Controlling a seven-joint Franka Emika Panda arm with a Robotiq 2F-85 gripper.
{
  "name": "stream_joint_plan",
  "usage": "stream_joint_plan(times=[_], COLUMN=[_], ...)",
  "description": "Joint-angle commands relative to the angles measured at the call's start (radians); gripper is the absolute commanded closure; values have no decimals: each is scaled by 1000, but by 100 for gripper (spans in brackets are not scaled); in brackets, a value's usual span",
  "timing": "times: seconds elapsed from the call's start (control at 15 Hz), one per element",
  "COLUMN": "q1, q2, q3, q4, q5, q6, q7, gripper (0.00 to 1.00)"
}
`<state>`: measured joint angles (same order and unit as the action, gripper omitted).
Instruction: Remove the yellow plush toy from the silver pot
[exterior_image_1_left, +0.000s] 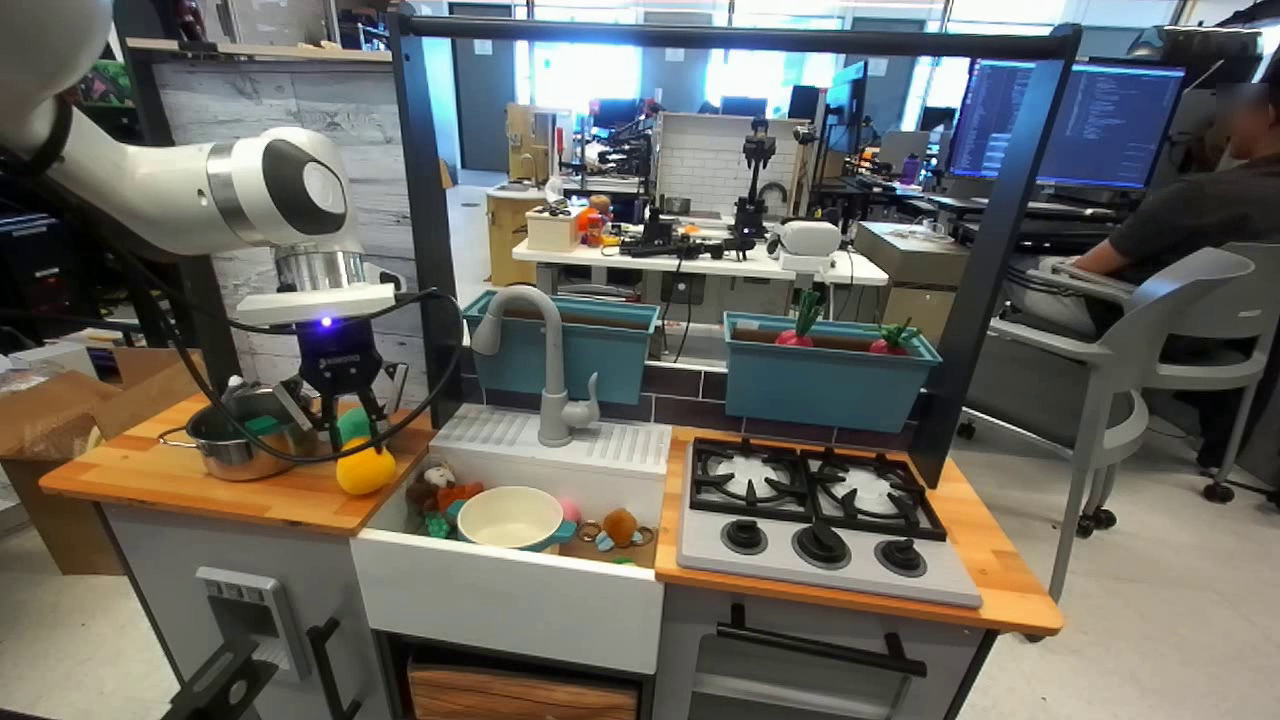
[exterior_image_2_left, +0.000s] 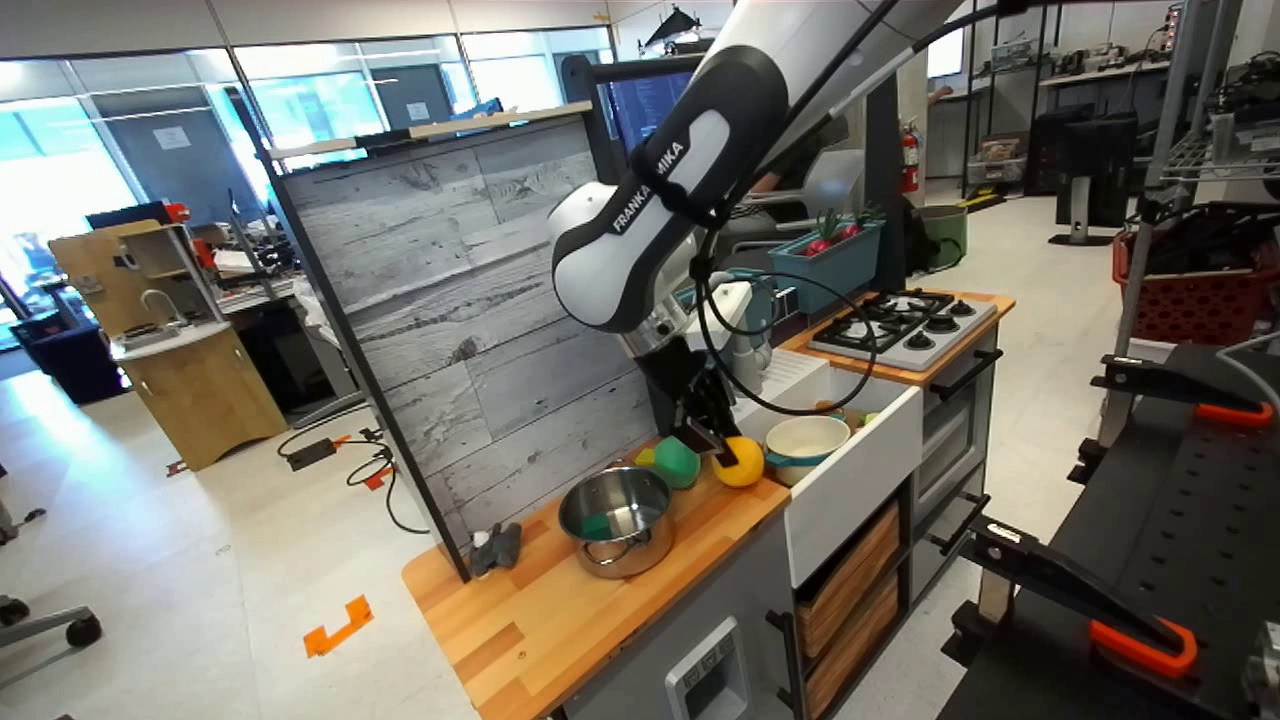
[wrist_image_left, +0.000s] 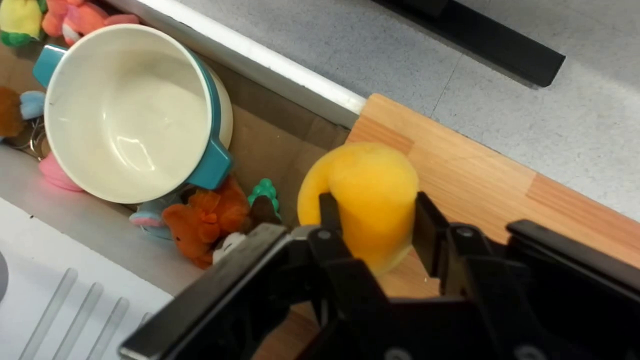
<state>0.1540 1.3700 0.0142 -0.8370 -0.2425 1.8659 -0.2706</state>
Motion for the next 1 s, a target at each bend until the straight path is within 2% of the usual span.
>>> stream_joint_plan(times=[0.0,0.13,0.2,0.27,0.6,0.93], q1=[0,0,-1,-1,-1,0], q2=[0,0,0,-1,0,-4], q3=[0,0,1,2,1,0], q4=[0,0,0,-1,-2,-11], q5=[0,0,2,3,1,1], q6=[0,0,3,5,4,12], q7=[0,0,2,3,3,6], gripper=[61,61,36,35,2,0])
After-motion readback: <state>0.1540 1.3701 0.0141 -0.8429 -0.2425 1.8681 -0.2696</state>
